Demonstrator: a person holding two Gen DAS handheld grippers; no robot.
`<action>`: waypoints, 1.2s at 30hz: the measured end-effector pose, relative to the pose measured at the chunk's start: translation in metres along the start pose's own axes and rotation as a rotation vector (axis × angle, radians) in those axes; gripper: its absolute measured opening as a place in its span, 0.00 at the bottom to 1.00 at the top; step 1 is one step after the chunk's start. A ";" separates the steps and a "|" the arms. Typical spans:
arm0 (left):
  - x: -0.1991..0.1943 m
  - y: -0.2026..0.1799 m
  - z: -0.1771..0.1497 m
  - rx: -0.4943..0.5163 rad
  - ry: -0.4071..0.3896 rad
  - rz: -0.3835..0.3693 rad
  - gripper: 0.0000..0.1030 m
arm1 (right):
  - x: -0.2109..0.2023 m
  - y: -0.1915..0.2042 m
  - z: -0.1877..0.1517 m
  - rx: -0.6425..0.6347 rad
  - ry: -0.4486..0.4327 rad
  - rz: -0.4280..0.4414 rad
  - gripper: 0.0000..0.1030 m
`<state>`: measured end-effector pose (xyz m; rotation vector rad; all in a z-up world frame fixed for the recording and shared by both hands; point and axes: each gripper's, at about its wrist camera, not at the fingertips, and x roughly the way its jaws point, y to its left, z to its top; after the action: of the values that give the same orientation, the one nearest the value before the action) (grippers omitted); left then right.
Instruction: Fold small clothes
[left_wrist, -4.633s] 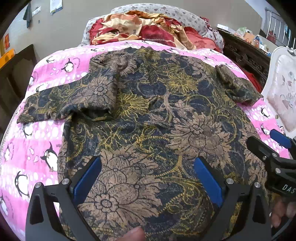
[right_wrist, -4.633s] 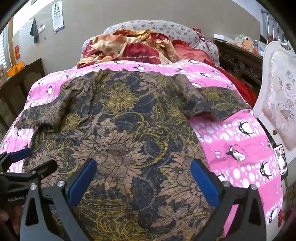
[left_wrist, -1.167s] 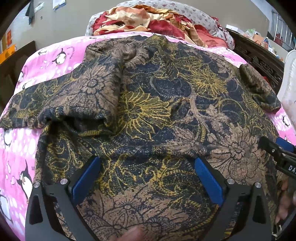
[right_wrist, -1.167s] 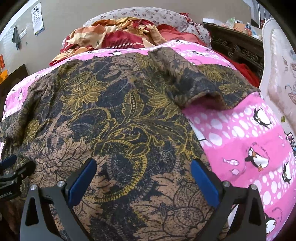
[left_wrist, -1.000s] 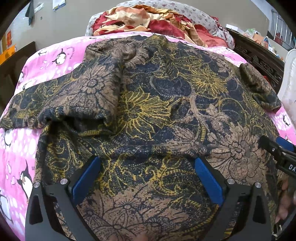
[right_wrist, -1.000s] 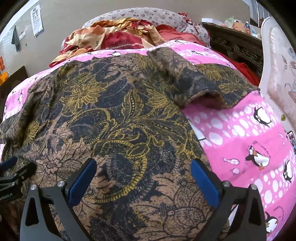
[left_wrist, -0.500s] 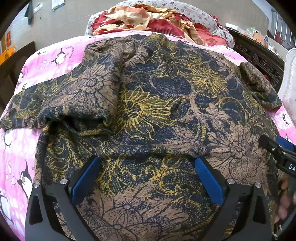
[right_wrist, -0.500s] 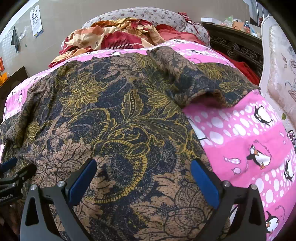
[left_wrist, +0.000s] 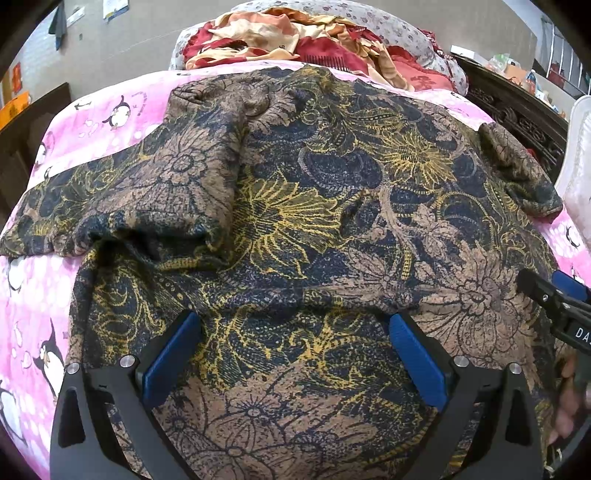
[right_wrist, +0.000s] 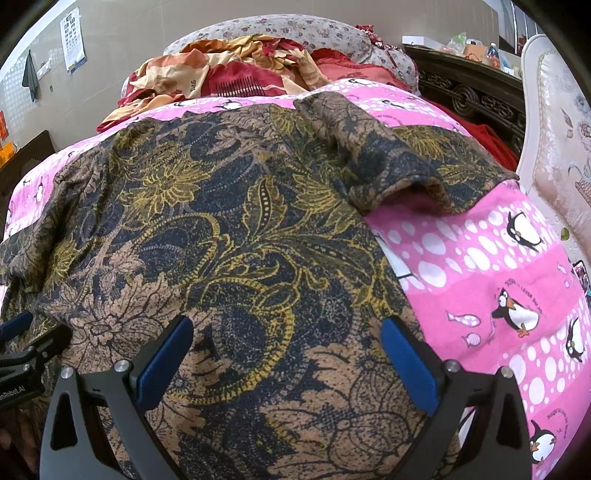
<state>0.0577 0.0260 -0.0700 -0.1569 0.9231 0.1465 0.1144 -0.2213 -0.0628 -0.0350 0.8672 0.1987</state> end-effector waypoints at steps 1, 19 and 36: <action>0.000 0.000 0.000 -0.001 0.001 -0.001 0.84 | 0.000 0.000 0.000 0.000 -0.001 -0.001 1.00; 0.003 -0.001 0.004 0.007 0.005 0.001 0.85 | 0.003 0.005 -0.001 -0.018 0.008 -0.029 1.00; 0.002 -0.002 0.004 0.001 0.003 -0.004 0.85 | 0.003 0.004 -0.001 -0.017 0.007 -0.028 1.00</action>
<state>0.0619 0.0250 -0.0693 -0.1582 0.9256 0.1421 0.1153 -0.2164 -0.0656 -0.0641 0.8715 0.1796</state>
